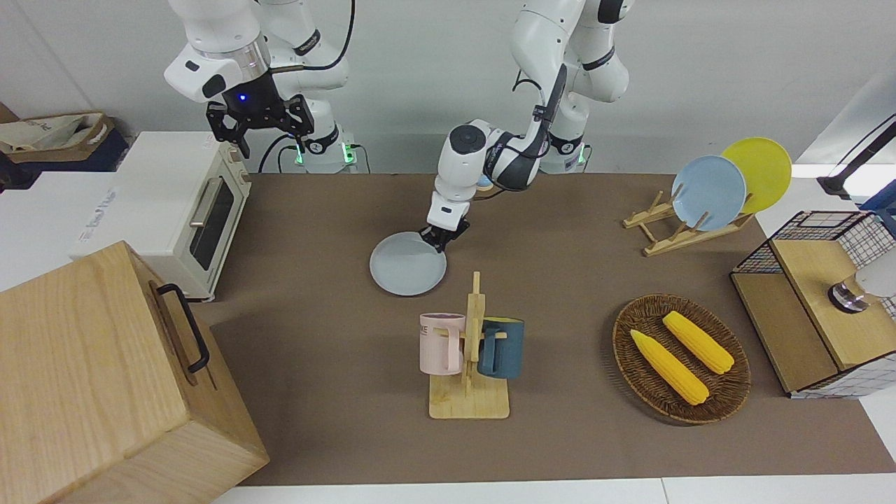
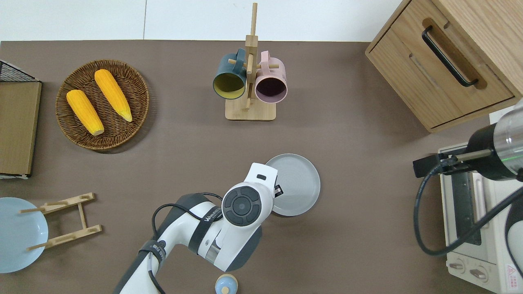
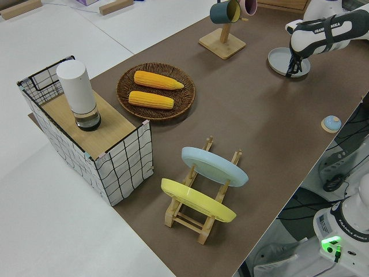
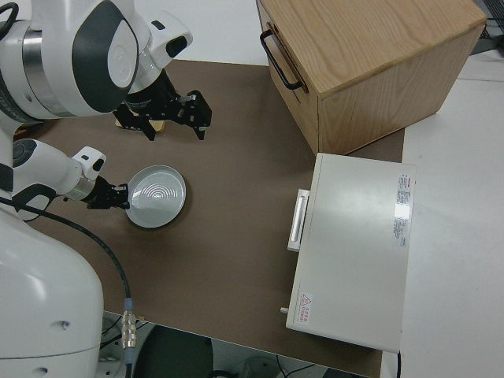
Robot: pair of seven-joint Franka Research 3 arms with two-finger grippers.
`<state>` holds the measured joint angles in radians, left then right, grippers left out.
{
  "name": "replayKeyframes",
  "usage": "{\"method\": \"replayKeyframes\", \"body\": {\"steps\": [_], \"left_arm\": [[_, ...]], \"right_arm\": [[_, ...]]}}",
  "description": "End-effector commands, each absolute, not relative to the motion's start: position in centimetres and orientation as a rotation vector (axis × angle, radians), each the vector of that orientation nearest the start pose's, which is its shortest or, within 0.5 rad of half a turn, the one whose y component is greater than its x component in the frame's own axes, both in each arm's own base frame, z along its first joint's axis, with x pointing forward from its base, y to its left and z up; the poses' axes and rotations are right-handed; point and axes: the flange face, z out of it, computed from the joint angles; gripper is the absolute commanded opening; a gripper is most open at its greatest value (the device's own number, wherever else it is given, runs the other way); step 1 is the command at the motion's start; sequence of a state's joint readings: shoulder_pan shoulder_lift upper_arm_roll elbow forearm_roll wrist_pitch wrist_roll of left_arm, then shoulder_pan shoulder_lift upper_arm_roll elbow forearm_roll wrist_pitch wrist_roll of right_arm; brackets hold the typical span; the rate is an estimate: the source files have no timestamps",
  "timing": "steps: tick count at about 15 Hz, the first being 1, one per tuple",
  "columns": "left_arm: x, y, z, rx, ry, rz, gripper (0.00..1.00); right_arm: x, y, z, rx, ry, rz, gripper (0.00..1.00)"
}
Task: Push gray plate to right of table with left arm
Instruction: 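Push the gray plate with the left gripper toward the toaster oven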
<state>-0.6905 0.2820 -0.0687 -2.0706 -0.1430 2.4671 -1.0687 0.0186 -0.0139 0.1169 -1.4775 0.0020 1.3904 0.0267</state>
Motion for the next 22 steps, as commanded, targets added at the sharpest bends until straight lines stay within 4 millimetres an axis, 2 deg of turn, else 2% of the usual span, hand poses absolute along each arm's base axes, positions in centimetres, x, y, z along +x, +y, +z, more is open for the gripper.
{"method": "replayKeyframes", "body": {"steps": [1, 7, 9, 12, 15, 19, 22], "left_arm": [[42.9, -45.5, 28.5, -3.22, -0.705, 0.047, 0.0], [41.4, -49.5, 28.9, -3.238, -0.708, 0.027, 0.0], [39.6, -51.1, 28.6, -3.24, -0.685, 0.037, 0.0], [39.0, -51.6, 28.0, -3.237, -0.673, 0.047, 0.0], [39.0, -53.1, 27.4, -3.25, -0.659, 0.048, 0.0], [39.5, -57.0, 27.3, -3.287, -0.673, 0.036, 0.0], [39.1, -58.3, 27.3, -3.303, -0.649, 0.03, 0.0]], "right_arm": [[52.4, 7.1, 66.4, -3.131, -0.162, 0.121, 0.983], [52.4, 7.1, 66.4, -3.131, -0.164, 0.121, 0.983], [52.4, 7.1, 66.4, -3.131, -0.161, 0.121, 0.983], [52.4, 7.0, 66.4, -3.131, -0.159, 0.121, 0.983], [52.4, 7.0, 66.4, -3.131, -0.159, 0.121, 0.983], [52.4, 7.0, 66.4, -3.131, -0.159, 0.121, 0.983], [52.4, 7.0, 66.4, -3.131, -0.161, 0.121, 0.983]]}}
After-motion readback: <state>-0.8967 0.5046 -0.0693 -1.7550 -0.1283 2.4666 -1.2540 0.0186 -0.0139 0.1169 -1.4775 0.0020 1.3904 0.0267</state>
